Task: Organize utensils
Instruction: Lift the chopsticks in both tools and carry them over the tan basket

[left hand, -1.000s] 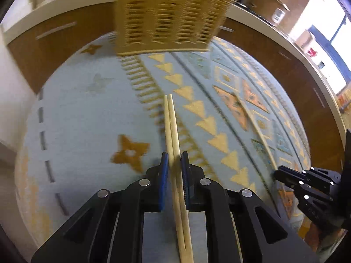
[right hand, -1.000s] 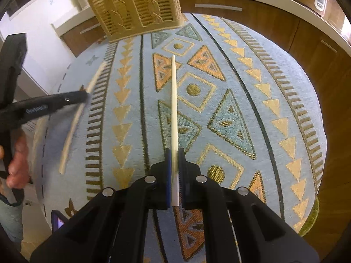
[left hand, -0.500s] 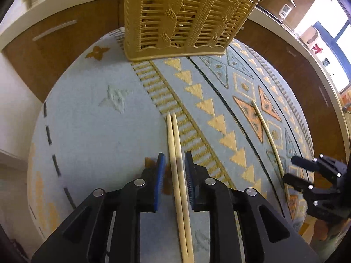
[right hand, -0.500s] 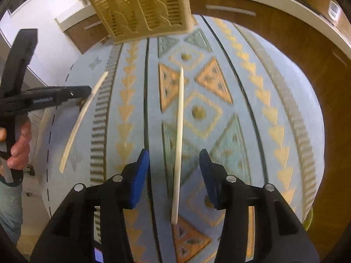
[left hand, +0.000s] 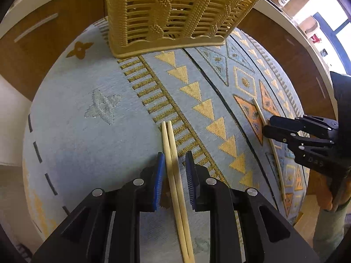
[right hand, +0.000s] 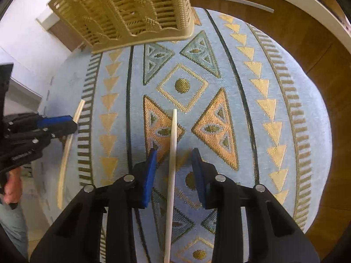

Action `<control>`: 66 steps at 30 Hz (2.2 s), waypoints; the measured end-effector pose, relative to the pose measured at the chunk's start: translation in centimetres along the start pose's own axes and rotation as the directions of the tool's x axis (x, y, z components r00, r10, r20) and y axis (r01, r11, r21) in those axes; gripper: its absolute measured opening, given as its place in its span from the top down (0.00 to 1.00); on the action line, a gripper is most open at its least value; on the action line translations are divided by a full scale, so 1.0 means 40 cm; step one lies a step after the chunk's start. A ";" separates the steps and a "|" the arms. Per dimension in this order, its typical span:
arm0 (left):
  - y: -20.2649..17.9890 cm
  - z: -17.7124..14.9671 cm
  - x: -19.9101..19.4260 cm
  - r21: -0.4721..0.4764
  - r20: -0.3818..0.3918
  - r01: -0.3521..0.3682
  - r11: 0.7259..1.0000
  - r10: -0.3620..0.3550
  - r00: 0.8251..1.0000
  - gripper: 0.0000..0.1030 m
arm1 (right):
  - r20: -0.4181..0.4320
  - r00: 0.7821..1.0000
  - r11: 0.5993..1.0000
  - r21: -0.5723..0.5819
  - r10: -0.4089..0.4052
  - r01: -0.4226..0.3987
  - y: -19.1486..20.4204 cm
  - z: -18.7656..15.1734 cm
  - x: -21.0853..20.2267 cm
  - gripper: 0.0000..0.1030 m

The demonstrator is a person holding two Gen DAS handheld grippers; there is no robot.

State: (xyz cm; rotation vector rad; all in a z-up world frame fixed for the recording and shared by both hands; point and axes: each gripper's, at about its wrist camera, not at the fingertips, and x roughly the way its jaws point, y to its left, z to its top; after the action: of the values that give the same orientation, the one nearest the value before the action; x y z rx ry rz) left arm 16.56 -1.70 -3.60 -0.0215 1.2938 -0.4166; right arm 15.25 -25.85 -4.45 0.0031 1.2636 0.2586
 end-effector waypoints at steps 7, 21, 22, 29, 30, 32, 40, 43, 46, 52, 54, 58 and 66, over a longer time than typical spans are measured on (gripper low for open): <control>-0.049 -0.008 0.010 0.037 0.009 -0.095 0.995 0.095 0.995 0.82 | -0.022 1.000 1.000 0.004 -0.011 0.011 0.024 0.014 0.012 0.95; -0.074 -0.046 -0.067 0.042 0.219 -0.097 0.994 0.086 0.972 0.92 | 0.146 0.985 0.993 -0.086 0.088 -0.077 0.116 -0.053 -0.061 0.96; -0.075 -0.052 -0.085 0.041 0.248 -0.078 0.996 0.066 0.967 0.92 | 0.177 0.978 0.991 -0.092 0.115 -0.099 0.117 -0.063 -0.082 0.96; -0.110 -0.086 -0.217 0.044 0.461 -0.038 0.998 0.013 0.887 0.92 | 0.406 0.890 0.975 -0.156 0.208 -0.157 0.138 -0.144 -0.212 0.96; -0.115 -0.087 -0.229 0.043 0.485 -0.024 0.999 0.000 0.875 0.92 | 0.429 0.873 0.970 -0.174 0.231 -0.171 0.142 -0.149 -0.227 0.96; -0.116 -0.090 -0.248 0.043 0.527 -0.006 0.999 -0.017 0.850 0.92 | 0.467 0.845 0.961 -0.205 0.261 -0.184 0.124 -0.161 -0.260 0.96; -0.135 -0.110 -0.387 0.036 0.731 -0.007 0.999 -0.021 0.682 0.92 | 0.635 0.702 0.947 -0.229 0.322 -0.227 0.141 -0.154 -0.364 0.96; -0.145 -0.103 -0.432 0.040 0.782 0.000 0.999 -0.032 0.623 0.92 | 0.686 0.649 0.944 -0.228 0.330 -0.239 0.141 -0.128 -0.403 0.96; -0.158 -0.086 -0.483 0.045 0.832 -0.016 0.999 -0.029 0.554 0.92 | 0.721 0.611 0.945 -0.225 0.325 -0.238 0.145 -0.083 -0.451 0.96; -0.177 -0.014 -0.571 0.044 0.902 -0.034 0.998 -0.025 0.431 0.92 | 0.789 0.545 0.959 -0.214 0.282 -0.187 0.145 0.023 -0.548 0.96; -0.184 0.012 -0.585 0.028 0.920 -0.055 0.998 -0.004 0.392 0.92 | 0.814 0.519 0.965 -0.206 0.262 -0.164 0.141 0.055 -0.576 0.96; -0.194 0.082 -0.586 0.002 0.946 -0.065 0.998 0.019 0.324 0.92 | 0.855 0.467 0.973 -0.174 0.225 -0.150 0.125 0.129 -0.604 0.96; -0.169 0.202 -0.488 -0.065 0.958 -0.055 0.996 0.078 0.277 0.92 | 0.857 0.476 0.976 -0.129 0.198 -0.175 0.108 0.279 -0.490 0.96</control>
State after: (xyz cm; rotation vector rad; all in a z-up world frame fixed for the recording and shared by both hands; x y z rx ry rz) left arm 18.06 -3.60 18.46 -0.2130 0.0277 -0.2208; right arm 19.48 -23.91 18.04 0.2351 0.2111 0.3974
